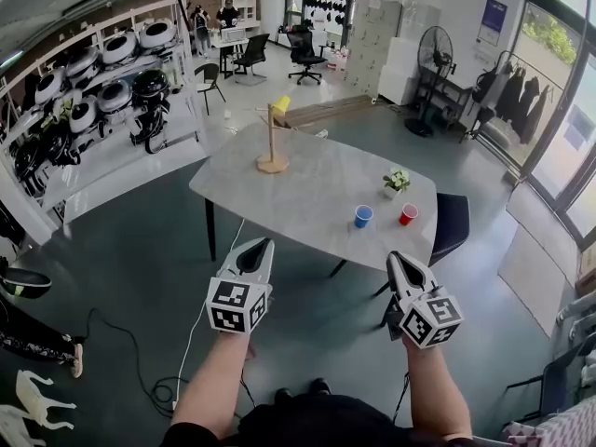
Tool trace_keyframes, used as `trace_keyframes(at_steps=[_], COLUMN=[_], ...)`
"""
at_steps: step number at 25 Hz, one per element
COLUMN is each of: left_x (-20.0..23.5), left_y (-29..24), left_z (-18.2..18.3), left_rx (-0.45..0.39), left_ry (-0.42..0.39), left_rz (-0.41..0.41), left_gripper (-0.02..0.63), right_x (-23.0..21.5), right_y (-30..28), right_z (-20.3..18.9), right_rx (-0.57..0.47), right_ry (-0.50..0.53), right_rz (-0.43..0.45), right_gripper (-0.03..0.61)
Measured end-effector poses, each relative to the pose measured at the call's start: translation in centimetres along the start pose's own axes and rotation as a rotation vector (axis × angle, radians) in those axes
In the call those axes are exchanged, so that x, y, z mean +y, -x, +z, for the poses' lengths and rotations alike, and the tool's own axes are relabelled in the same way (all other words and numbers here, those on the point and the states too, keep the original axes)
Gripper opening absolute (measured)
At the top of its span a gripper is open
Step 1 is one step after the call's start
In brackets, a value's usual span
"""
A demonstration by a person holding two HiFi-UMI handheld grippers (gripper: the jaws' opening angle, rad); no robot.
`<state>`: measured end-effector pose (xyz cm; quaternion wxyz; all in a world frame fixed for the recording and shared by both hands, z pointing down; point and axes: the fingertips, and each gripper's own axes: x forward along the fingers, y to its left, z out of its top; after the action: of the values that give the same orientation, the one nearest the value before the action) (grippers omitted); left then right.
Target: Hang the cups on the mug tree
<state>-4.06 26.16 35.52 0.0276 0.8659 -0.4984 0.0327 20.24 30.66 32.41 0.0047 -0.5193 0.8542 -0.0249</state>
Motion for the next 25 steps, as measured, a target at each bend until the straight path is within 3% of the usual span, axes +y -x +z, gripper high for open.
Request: trace_keyframes(at_steps=[6, 11, 13, 21, 25], left_x=[-0.2, 0.0, 0.1, -0.3, 0.1], left_y=[-0.3, -0.7, -0.8, -0.4, 0.0], left_z=[-1.0, -1.7, -1.9, -2.8, -3.6], left_rx=[0.021, 0.053, 0.058, 0.079, 0.096], left_ry=[-0.007, 0.011, 0.016, -0.003, 0.005], left_rz=[-0.013, -0.013, -0.014, -0.022, -0.027], left_gripper=[0.016, 0.148, 0.175, 0.268, 0.284], right_x=[-0.3, -1.2, -1.4, -1.1, -0.5], right_y=[0.1, 0.1, 0.0, -0.1, -0.3], right_z=[-0.5, -0.9, -1.4, -3.2, -3.8], right_rx=[-0.019, -0.015, -0.008, 0.012, 0.019], right_ry=[-0.035, -0.057, -0.074, -0.128, -0.134], right_rz=[0.016, 0.01, 0.012, 0.028, 0.028], right_gripper=[0.011, 0.017, 0.085, 0.224, 0.249])
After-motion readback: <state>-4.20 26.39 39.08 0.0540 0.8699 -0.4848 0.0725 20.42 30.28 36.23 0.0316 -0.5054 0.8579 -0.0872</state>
